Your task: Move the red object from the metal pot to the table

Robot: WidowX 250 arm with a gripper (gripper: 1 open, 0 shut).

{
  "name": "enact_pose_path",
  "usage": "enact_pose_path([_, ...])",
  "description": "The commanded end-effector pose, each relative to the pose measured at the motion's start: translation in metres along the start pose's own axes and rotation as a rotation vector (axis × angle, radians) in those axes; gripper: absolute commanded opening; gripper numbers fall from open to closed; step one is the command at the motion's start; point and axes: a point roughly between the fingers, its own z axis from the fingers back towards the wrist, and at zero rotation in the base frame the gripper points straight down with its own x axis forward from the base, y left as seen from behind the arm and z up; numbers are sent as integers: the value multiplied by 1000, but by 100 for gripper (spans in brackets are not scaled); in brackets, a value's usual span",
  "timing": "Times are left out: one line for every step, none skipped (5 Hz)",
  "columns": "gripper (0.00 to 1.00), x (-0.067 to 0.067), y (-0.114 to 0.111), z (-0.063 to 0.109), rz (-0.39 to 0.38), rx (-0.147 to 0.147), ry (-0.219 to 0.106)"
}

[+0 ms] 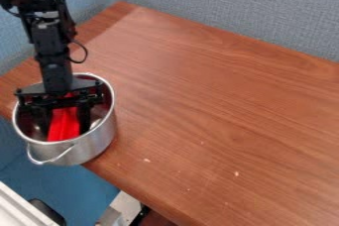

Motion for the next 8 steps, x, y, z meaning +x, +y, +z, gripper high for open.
enact_pose_path([0, 4, 8, 19, 8, -2, -53])
enact_pose_path([0, 12, 10, 24, 32, -4, -34])
enact_pose_path([0, 19, 12, 35, 61, -10, -31])
enact_pose_path([0, 15, 6, 48, 38, -12, -42])
enact_pose_path([0, 15, 0, 50, 16, -11, -39])
enact_pose_path([0, 14, -12, 49, 5, -11, -31])
enact_pose_path([0, 14, -24, 46, -3, -12, -27])
enact_pose_path([0, 4, -28, 43, 14, -18, -22])
